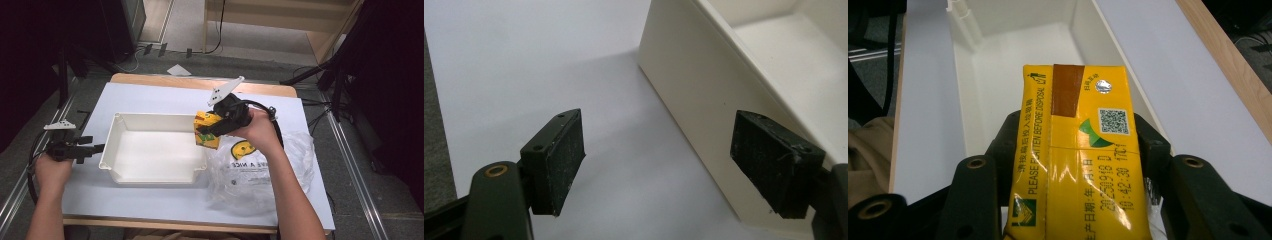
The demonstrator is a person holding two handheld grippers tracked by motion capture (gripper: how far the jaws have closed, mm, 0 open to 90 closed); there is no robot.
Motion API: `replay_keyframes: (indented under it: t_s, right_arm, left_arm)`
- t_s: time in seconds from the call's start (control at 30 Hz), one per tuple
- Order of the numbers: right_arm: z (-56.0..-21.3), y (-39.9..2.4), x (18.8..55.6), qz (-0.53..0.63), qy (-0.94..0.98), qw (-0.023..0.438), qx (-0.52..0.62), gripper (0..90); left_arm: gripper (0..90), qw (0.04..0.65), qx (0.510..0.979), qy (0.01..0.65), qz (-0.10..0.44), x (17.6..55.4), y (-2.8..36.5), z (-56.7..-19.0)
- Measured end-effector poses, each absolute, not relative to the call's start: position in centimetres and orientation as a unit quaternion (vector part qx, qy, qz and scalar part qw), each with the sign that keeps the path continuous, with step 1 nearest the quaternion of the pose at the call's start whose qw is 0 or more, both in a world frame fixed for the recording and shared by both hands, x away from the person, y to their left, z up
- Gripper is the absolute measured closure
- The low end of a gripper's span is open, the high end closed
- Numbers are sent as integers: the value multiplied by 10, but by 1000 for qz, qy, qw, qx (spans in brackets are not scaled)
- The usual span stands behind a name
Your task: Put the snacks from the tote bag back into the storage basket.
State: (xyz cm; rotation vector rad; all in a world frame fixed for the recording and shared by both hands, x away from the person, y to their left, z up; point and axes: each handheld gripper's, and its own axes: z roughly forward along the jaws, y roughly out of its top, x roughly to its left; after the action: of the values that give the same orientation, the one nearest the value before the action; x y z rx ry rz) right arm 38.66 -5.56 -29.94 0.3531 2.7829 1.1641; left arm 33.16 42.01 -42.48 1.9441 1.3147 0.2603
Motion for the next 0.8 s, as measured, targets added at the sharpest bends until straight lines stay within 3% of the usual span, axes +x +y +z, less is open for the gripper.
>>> replay_keyframes:
  t_s: [0.8]
  right_arm:
    - [-322,-3,419,364,927,22,89,526]
  left_arm:
    - [228,384,762,512,100,333,419,-426]
